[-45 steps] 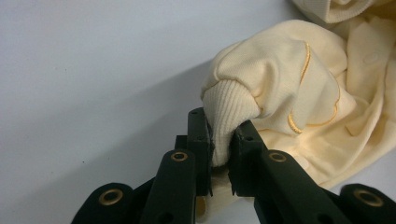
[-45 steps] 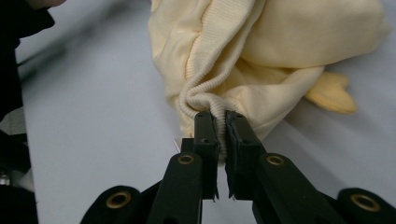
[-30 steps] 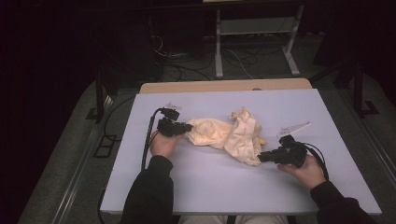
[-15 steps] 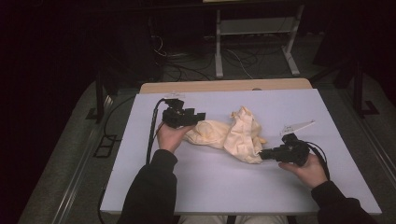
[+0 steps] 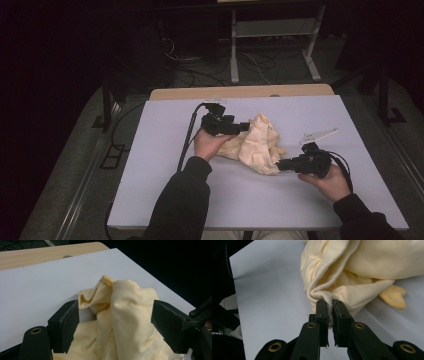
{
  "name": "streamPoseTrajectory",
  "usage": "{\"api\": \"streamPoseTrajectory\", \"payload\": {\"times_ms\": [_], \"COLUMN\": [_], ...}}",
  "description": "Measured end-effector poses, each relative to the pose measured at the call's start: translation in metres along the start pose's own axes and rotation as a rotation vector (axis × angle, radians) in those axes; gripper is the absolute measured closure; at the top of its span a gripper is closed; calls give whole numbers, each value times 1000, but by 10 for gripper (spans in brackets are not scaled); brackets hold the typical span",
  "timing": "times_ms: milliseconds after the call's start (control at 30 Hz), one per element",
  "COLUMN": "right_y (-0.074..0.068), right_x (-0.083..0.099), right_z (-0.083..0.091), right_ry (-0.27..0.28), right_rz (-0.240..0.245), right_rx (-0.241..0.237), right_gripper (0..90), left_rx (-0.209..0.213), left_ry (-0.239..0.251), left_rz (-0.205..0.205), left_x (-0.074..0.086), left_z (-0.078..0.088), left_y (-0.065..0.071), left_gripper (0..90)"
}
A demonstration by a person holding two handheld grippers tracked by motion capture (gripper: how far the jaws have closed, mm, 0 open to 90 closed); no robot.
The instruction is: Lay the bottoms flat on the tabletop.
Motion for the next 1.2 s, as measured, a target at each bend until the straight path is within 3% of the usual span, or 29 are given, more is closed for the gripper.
{"api": "streamPoseTrajectory", "payload": {"times_ms": [433, 533, 633, 700, 767, 833, 933, 1067, 1200], "right_y": [-4, -6, -8, -9, -9, -8, -6, -2, 3], "right_x": [-2, -3, -4, -4, -6, -7, -13, -29, -54], "right_z": [-2, -3, -5, -5, -5, -4, 3, 21, 41], "right_ry": [-2, -5, -6, -6, -6, -2, 15, 72, 127], "right_rz": [13, 16, 24, 26, 26, 22, 13, 0, -7], "right_rx": [-10, -13, -14, -12, -10, -7, 3, 21, 42], "right_gripper": [825, 825, 825, 824, 825, 825, 825, 826, 826], "left_rx": [56, 62, 60, 47, 62, 76, 64, 48, 27], "left_ry": [-45, -77, -110, -137, -145, -146, -125, -92, -22], "left_rz": [3, -5, -18, -20, -19, -10, -10, -24, -51], "left_x": [3, 6, 11, 13, 14, 13, 7, -15, -44], "left_z": [-30, -40, -48, -53, -55, -55, -49, -33, -10], "left_y": [17, 21, 23, 22, 21, 20, 19, 21, 30], "left_gripper": [189, 192, 266, 392, 525, 617, 714, 733, 736]}}
Point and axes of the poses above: each handheld gripper's, and its own axes: z roughly backward along the jaws, x roughly out of its underside, y roughly to its right, the point moved 3 cm from there along -z, roughly forward along the jaws, and after that the axes turned 5 degrees about z, right-handed, at the moved point
